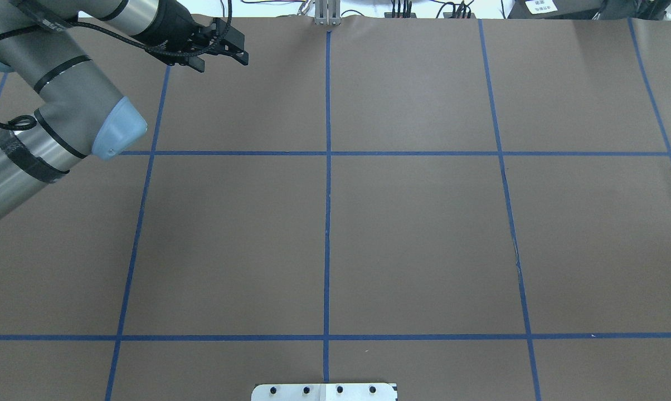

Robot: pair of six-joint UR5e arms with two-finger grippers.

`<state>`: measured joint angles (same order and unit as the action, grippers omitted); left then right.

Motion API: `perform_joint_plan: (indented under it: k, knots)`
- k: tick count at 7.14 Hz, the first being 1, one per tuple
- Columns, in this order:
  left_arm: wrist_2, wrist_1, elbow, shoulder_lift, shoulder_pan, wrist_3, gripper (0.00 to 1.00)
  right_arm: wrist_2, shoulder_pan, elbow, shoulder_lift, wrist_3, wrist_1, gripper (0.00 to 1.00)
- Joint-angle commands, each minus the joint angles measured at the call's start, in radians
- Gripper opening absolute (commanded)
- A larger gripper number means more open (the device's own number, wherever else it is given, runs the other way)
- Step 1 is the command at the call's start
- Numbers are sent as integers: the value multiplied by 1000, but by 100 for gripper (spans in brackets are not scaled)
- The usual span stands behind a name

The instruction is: Left arm hands cup to right arm to dump lemon

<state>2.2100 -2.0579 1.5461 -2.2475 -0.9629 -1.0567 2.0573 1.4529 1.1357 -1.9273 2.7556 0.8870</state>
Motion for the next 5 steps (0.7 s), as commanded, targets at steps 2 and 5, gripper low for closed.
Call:
perform_joint_plan:
  k: [2,5]
  knots:
    - [-4,2,0,-1,0,4,100,-23,16,-30,1,180,78,22]
    - [-70,2,0,-1,39,4,100,-25,29,-34,8,237,78,21]
